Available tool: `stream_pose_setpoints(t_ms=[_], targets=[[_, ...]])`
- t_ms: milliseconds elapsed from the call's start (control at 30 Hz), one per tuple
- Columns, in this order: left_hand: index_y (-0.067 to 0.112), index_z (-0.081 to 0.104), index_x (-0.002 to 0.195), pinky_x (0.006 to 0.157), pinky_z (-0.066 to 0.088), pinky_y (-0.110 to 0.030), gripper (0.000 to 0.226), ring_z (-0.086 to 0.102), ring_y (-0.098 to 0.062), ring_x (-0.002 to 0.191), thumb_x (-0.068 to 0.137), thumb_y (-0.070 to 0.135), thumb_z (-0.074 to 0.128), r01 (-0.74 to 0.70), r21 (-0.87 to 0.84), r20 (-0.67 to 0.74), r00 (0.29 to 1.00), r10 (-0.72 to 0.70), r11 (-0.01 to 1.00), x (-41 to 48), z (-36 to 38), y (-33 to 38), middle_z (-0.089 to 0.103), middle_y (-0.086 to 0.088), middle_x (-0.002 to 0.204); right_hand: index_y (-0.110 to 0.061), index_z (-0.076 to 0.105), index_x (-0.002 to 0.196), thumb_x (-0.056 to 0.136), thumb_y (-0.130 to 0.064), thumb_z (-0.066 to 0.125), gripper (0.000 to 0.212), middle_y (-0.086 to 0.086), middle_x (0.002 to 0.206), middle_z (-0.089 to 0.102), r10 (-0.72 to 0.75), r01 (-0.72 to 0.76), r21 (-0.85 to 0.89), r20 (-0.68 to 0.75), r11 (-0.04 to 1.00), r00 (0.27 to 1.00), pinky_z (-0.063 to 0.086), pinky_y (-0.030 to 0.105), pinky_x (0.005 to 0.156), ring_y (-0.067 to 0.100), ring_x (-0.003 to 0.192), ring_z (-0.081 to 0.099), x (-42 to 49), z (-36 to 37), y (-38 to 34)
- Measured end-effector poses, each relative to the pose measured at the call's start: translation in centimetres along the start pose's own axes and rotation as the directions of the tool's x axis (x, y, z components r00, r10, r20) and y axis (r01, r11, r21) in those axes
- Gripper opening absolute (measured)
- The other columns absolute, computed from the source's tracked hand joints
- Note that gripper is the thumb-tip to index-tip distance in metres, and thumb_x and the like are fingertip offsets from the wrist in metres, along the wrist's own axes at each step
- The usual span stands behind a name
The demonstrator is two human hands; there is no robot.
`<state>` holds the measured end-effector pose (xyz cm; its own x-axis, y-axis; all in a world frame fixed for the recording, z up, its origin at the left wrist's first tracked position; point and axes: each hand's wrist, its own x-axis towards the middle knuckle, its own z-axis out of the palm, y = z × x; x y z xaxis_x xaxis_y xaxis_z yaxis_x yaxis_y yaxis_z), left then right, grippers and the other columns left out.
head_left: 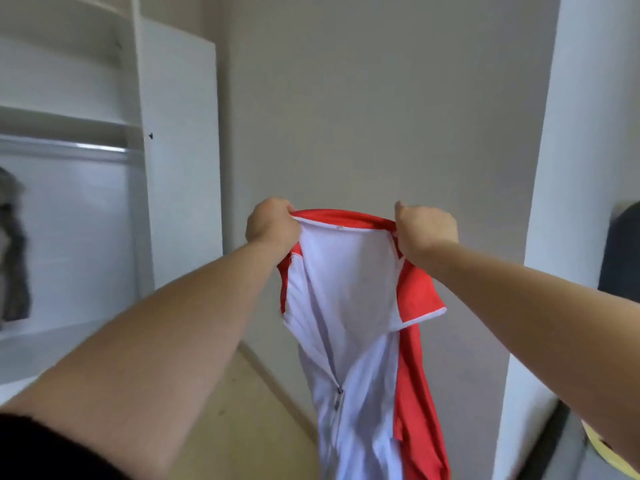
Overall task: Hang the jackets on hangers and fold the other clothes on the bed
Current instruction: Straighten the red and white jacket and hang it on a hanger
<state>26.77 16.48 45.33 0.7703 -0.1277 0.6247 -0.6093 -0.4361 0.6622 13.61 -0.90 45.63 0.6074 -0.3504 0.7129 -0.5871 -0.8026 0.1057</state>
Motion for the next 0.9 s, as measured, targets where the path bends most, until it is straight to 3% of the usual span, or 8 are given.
stream_pose_setpoints(t_ms=[100,233,367,433,533,600,767,900], targets=[[0.011,0.069,0.084,0.068,0.05,-0.027,0.027,0.065,-0.03,0.075,0.072,0.002,0.047,0.097,-0.037,-0.058,0.993,-0.099,0.995,1.6,-2.3,-0.1,0.069,-0.01,0.08,-0.013,0.044,0.086,0.074,0.001,0.056,0.022,0.014,0.087,0.067,-0.033,0.029,-0.049,-0.083,0.998,0.996,0.025,0.026,0.047,0.036,0.071,0.06,1.8,-1.1,-1.3],[0.008,0.047,0.06,0.04,0.033,-0.013,0.027,0.043,-0.013,0.026,0.084,0.001,0.036,0.267,0.185,0.373,0.872,-0.319,0.946,-0.1,-2.8,-2.5,0.045,-0.003,0.031,-0.005,0.067,0.109,0.089,-0.01,0.055,0.024,0.015,0.116,0.066,0.067,-0.045,-0.059,0.454,0.997,0.889,0.05,0.035,0.081,0.031,0.107,0.063,1.3,-0.5,-1.9],[0.011,0.065,0.084,0.059,0.043,-0.023,0.024,0.064,-0.026,0.068,0.077,0.001,0.044,0.074,0.156,0.034,0.996,-0.08,0.985,0.5,-2.4,-3.6,0.068,-0.01,0.078,-0.007,0.061,0.102,0.086,-0.007,0.046,0.022,0.02,0.1,0.066,0.196,-0.214,0.275,0.09,0.937,0.976,0.046,0.035,0.069,0.039,0.094,0.063,-0.1,0.6,-2.8],[0.011,0.066,0.1,0.062,0.046,-0.025,0.025,0.067,-0.027,0.079,0.085,0.006,0.046,-0.006,0.285,0.127,0.991,-0.032,0.958,-0.4,-2.7,-4.3,0.069,-0.011,0.088,-0.002,0.058,0.081,0.088,-0.008,0.044,0.018,0.018,0.068,0.065,0.197,-0.334,0.421,0.335,0.843,0.921,0.042,0.024,0.052,0.029,0.062,0.065,-1.0,0.5,-2.6],[0.003,0.051,0.077,0.035,0.035,-0.012,0.026,0.055,-0.013,0.033,0.095,0.005,0.032,0.197,0.324,0.606,0.707,-0.363,0.925,-2.7,-2.1,-5.0,0.053,-0.01,0.055,-0.01,0.038,0.06,0.093,-0.006,0.03,0.034,0.001,0.031,0.038,0.074,-0.576,0.33,0.821,0.748,0.567,0.021,0.005,0.037,0.01,0.021,0.027,-3.5,1.0,-2.0],[0.003,0.047,0.077,0.03,0.039,-0.014,0.024,0.053,-0.015,0.028,0.095,0.004,0.031,0.421,0.141,0.626,0.663,-0.41,0.896,-2.9,-1.5,-4.5,0.049,-0.011,0.059,-0.009,0.037,0.06,0.092,-0.002,0.027,0.034,0.001,0.027,0.035,0.121,-0.678,0.422,0.791,0.602,0.6,0.023,0.008,0.037,0.01,0.018,0.025,-3.6,1.5,-1.9],[-0.006,0.053,0.102,0.056,0.058,-0.034,0.019,0.063,-0.03,0.055,0.092,-0.003,0.037,0.592,-0.267,0.525,0.751,-0.401,0.761,-3.1,0.9,-4.4,0.059,-0.023,0.076,-0.006,0.048,0.071,0.096,-0.006,0.03,0.031,0.004,0.032,0.05,0.13,-0.757,0.574,0.764,0.31,0.632,0.044,0.02,0.036,0.011,0.024,0.048,-3.3,1.6,-3.0],[-0.003,0.054,0.092,0.08,0.056,-0.032,0.013,0.064,-0.027,0.072,0.09,-0.009,0.043,0.679,-0.249,0.708,0.614,-0.348,0.691,-3.0,0.0,-5.1,0.061,-0.02,0.084,-0.005,0.056,0.086,0.096,-0.005,0.045,0.015,0.013,0.066,0.067,-0.076,-0.785,0.609,0.793,0.11,0.605,0.058,0.03,0.067,0.017,0.055,0.067,-3.6,1.8,-1.7]])
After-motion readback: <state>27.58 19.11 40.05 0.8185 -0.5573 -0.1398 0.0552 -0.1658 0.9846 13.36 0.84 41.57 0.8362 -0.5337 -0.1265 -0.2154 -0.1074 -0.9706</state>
